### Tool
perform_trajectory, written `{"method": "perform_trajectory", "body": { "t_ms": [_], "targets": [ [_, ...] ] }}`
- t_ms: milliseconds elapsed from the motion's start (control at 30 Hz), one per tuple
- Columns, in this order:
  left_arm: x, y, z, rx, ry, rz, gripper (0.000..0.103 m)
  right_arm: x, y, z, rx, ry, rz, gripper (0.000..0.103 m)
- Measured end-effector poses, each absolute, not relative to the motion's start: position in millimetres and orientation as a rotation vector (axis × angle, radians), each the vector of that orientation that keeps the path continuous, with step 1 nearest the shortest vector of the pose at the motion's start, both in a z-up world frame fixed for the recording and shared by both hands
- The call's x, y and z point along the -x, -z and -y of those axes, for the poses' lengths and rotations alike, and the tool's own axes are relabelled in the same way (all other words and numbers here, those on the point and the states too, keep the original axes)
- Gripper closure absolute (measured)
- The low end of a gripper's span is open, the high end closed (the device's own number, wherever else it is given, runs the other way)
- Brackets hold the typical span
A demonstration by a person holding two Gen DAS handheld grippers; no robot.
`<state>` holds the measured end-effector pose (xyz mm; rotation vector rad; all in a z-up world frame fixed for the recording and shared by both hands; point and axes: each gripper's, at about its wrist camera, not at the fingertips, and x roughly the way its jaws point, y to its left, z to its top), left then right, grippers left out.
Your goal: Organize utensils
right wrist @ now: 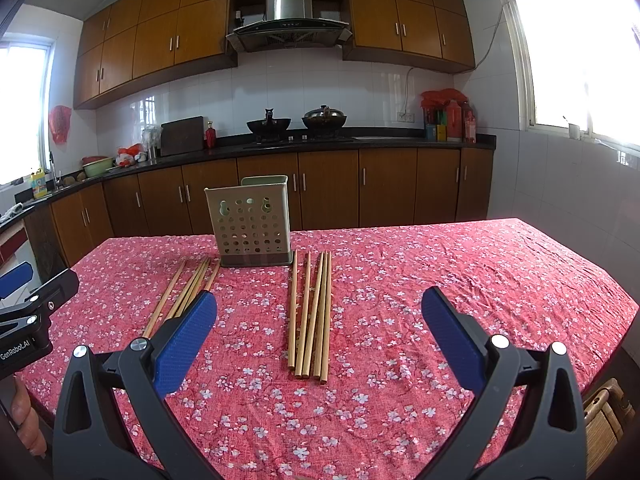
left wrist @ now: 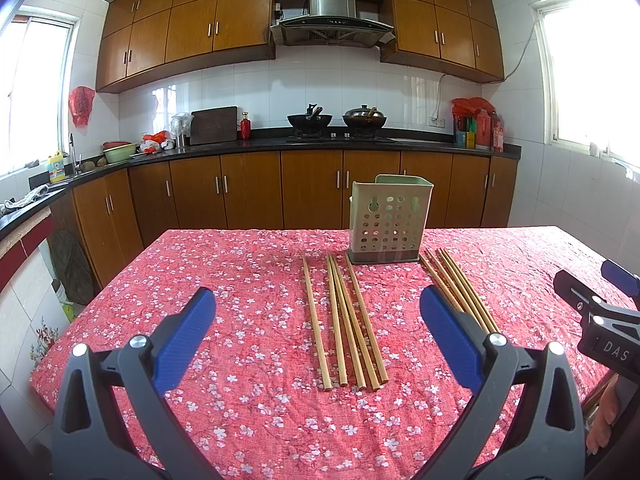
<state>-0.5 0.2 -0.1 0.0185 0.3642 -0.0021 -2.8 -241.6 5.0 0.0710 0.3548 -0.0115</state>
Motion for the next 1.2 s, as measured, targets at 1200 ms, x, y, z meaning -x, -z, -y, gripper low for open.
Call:
{"method": "perform_trajectory", "body": {
  "t_ms": [1200],
  "targets": [
    [-0.2,0.3,-0.2,-0.018,0.002,-0.369,0.004,2.6,-2.0,242.5,-0.073,0.014,-0.360,0.002]
  ]
}}
